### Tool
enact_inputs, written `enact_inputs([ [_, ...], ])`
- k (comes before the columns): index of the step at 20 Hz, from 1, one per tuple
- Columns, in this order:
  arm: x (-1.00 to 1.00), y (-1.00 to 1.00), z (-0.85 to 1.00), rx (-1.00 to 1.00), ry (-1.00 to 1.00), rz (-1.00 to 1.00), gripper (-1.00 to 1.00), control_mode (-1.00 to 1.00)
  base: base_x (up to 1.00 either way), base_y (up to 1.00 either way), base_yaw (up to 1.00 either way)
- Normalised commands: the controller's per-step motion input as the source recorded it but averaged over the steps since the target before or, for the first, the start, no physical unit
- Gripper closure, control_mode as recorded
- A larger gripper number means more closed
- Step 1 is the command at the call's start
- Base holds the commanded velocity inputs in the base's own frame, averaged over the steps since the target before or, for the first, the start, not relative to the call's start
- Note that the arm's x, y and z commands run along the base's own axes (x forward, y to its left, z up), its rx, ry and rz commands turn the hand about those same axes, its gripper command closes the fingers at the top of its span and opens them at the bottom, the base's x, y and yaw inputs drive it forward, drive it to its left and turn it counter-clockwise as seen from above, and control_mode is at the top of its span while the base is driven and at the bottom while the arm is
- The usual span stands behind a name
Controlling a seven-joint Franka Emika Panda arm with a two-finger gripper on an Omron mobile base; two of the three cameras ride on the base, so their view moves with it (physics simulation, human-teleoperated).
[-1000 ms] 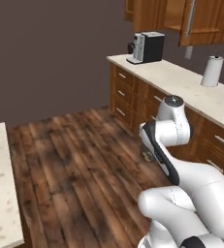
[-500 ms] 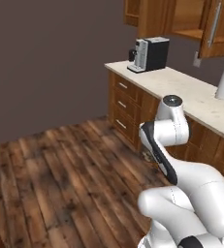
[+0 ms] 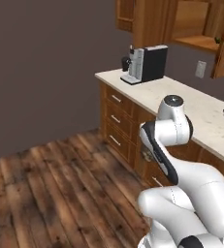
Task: Pick the candle and jar from the dining table and place them in the open cabinet. Close the cabinet after placing the objects.
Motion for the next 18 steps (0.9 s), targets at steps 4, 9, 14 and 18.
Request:
enact_inputs([
  [4, 0.0, 0.0, 0.0, 0.0, 0.0, 0.0, 1.0, 1.0, 0.86, -0.01, -0.29],
  [9, 0.0, 0.0, 0.0, 0.0, 0.0, 0.0, 1.0, 1.0, 0.49, 0.0, -0.45],
  [14, 0.0, 0.0, 0.0, 0.0, 0.0, 0.0, 1.0, 1.0, 0.34, 0.0, -0.5],
  [18, 0.0, 0.0, 0.0, 0.0, 0.0, 0.0, 1.0, 1.0, 0.78, 0.0, -0.43],
])
